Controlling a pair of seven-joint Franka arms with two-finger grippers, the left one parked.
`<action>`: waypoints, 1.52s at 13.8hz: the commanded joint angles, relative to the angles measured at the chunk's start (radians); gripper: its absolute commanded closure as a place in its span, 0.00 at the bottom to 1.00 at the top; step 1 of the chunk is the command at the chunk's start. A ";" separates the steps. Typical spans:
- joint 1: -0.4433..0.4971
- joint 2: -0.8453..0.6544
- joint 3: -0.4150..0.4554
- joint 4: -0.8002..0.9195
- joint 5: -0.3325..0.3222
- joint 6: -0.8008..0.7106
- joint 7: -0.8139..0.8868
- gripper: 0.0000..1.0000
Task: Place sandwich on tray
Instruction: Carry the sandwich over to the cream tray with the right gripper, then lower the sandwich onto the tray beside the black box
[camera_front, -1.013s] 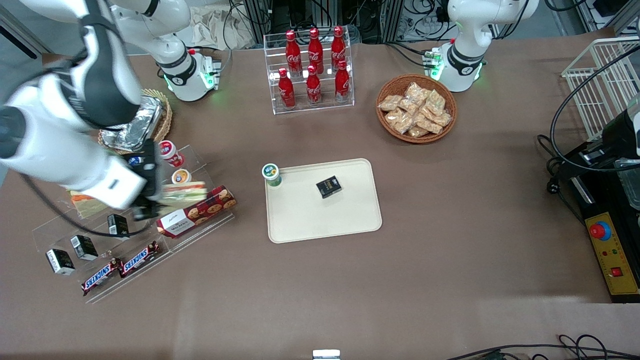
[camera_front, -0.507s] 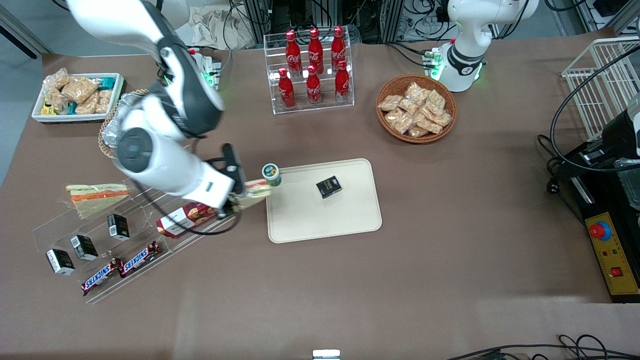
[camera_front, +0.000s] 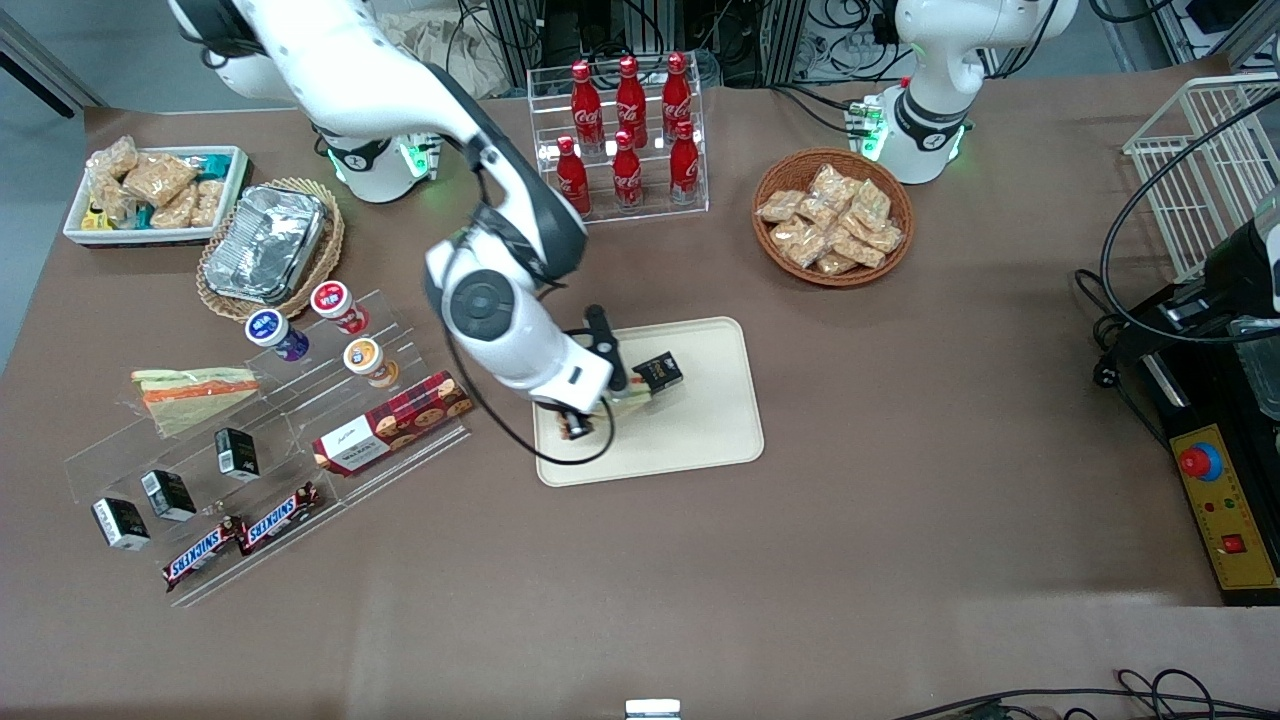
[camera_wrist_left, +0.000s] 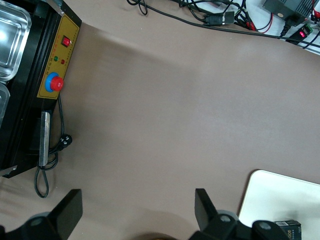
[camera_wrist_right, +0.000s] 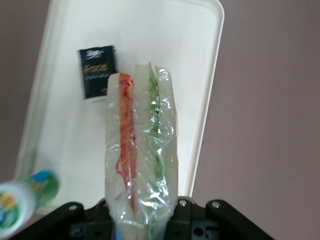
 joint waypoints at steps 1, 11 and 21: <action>0.046 0.090 -0.012 0.027 0.019 0.064 0.065 1.00; 0.086 0.185 -0.026 0.045 0.013 0.168 0.277 1.00; 0.095 0.241 -0.072 0.103 -0.130 0.254 0.274 0.01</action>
